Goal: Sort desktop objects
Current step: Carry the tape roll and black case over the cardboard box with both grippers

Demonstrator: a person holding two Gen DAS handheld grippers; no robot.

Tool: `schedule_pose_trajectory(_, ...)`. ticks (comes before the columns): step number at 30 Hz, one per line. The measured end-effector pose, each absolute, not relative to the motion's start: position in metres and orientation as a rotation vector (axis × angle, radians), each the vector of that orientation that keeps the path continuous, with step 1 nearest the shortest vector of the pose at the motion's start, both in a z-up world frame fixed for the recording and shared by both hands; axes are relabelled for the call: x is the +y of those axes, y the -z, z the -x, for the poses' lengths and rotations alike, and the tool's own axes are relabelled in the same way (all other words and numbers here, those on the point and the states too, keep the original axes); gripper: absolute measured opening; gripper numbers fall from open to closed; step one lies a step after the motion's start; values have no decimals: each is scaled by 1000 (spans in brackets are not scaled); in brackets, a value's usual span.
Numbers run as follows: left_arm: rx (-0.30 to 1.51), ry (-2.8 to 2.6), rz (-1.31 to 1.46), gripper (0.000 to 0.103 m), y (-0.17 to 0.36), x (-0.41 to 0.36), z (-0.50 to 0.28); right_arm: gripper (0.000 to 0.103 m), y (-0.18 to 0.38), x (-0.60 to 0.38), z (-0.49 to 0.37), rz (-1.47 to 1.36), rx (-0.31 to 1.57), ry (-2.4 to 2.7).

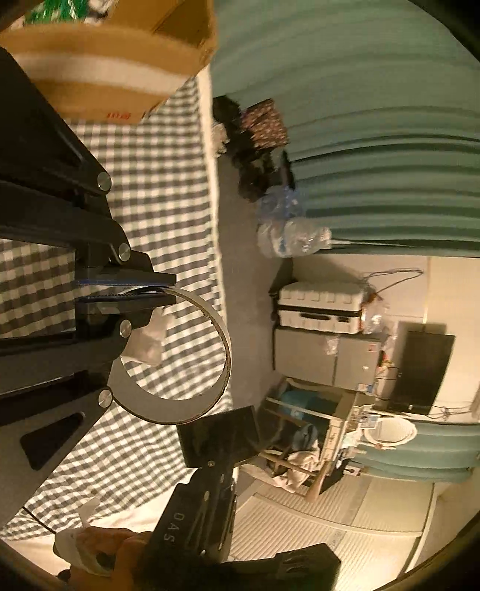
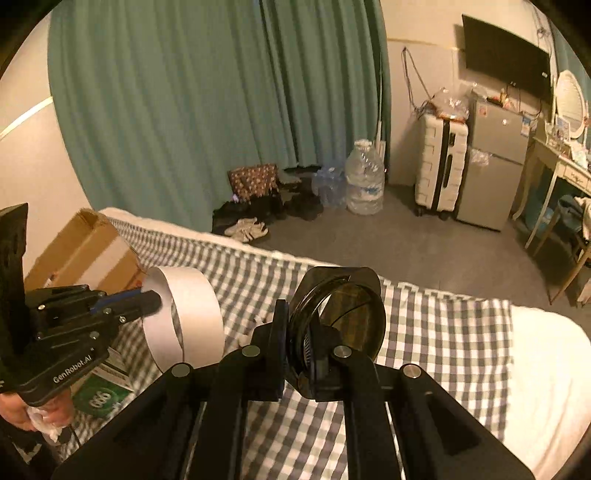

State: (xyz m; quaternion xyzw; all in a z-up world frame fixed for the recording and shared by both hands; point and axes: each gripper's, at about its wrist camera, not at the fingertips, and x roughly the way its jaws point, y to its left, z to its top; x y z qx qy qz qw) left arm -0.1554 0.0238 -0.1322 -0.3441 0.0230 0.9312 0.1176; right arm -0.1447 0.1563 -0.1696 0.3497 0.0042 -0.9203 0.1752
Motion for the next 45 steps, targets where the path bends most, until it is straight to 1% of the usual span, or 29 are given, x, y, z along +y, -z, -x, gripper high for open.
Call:
schedule_pose_trajectory(10,91,-2847,832,2,55,0,102,8,106,133,89,-815,19,2676)
schedule_pose_trajectory(16,99,-2908,791,2,28,-21,69,8,74,111,60,-714,19,2683)
schedule_pose_trajectory(20,124,-2954,798,2,23,-34,57,8,59,97,47,-666,18,2678)
schedule_pose_trajectory(31,92,-3059,764,2,10,-85,44,8,38,53,36,-593,28,2652)
schedule_pose_trajectory(37,97,-3139,766,2,9,-121,44,8,40,16,43,-592,50,2594)
schedule_pose_trajectory(45,13,-3214,794,2,15,-184,39,8,49,-39,55,-595,99,2519)
